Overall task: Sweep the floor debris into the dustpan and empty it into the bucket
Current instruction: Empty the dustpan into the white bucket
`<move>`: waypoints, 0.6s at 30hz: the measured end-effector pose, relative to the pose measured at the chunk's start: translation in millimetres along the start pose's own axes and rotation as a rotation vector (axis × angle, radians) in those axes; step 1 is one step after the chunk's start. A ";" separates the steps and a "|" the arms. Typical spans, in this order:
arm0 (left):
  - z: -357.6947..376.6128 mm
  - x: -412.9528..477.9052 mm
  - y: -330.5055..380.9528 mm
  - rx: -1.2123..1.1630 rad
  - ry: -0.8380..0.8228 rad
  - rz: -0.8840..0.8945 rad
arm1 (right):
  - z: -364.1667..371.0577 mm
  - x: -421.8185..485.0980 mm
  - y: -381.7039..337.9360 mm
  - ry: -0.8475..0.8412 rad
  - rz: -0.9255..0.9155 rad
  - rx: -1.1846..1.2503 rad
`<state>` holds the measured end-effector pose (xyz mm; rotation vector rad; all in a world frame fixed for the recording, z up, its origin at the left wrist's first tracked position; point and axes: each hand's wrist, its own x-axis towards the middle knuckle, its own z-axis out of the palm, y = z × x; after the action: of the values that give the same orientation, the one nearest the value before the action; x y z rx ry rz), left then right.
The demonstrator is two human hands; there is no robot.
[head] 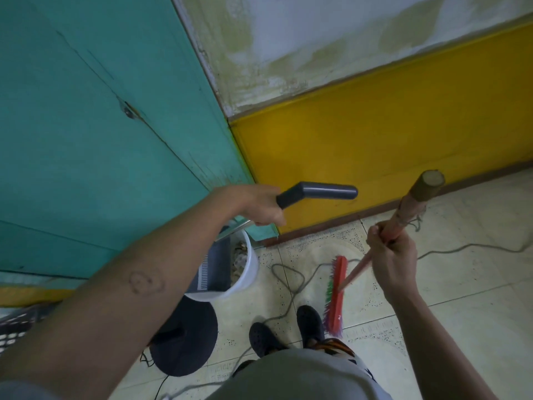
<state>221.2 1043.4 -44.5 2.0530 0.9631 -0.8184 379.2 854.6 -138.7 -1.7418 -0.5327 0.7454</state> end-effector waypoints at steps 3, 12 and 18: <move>-8.7 -2.2 4.0 0.017 0.015 0.010 | -3.6 -0.7 4.1 0.044 0.006 -0.001; -18.7 -23.3 13.2 0.075 0.008 0.034 | -9.2 -4.7 7.0 0.081 0.022 -0.009; -10.7 -22.9 8.6 0.057 0.000 -0.007 | -7.6 -5.7 6.0 0.078 0.040 -0.011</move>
<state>218.8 1039.5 -18.2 2.0993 0.9571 -0.8582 380.5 843.8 -141.8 -1.7883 -0.4512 0.7008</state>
